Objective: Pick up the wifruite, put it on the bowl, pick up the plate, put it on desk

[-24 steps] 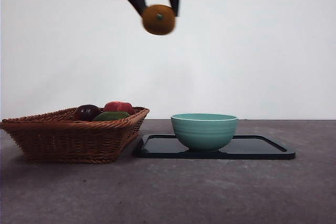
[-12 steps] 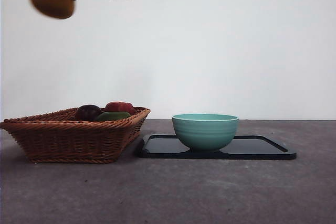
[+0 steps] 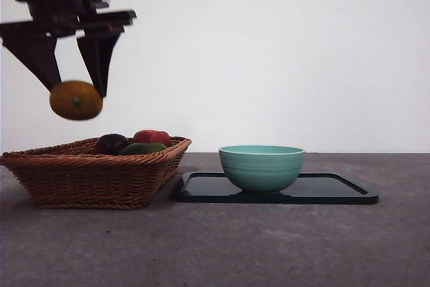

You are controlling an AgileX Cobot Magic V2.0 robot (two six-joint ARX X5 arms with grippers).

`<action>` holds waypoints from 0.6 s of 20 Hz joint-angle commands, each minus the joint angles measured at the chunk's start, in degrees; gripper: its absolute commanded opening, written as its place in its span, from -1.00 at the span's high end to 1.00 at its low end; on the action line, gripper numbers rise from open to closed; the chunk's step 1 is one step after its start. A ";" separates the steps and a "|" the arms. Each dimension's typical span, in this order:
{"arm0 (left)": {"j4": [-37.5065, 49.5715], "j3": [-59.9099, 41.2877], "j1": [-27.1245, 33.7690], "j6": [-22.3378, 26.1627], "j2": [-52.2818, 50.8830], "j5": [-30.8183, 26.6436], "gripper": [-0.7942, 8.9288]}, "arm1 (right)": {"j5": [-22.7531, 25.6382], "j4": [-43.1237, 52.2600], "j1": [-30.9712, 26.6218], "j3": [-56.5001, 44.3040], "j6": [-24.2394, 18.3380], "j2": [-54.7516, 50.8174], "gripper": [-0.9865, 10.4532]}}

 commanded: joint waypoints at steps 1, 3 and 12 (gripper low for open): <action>3.17 0.33 -0.09 -0.57 2.95 -0.13 0.33 | 0.00 0.55 0.50 0.59 0.57 0.09 -0.15; 5.05 0.33 -0.09 -0.50 5.27 -0.11 0.34 | 0.00 0.52 0.50 0.59 0.57 0.09 -0.15; 8.11 0.35 0.13 4.68 15.39 -0.09 0.33 | -0.02 0.50 0.50 0.59 0.57 0.09 -0.15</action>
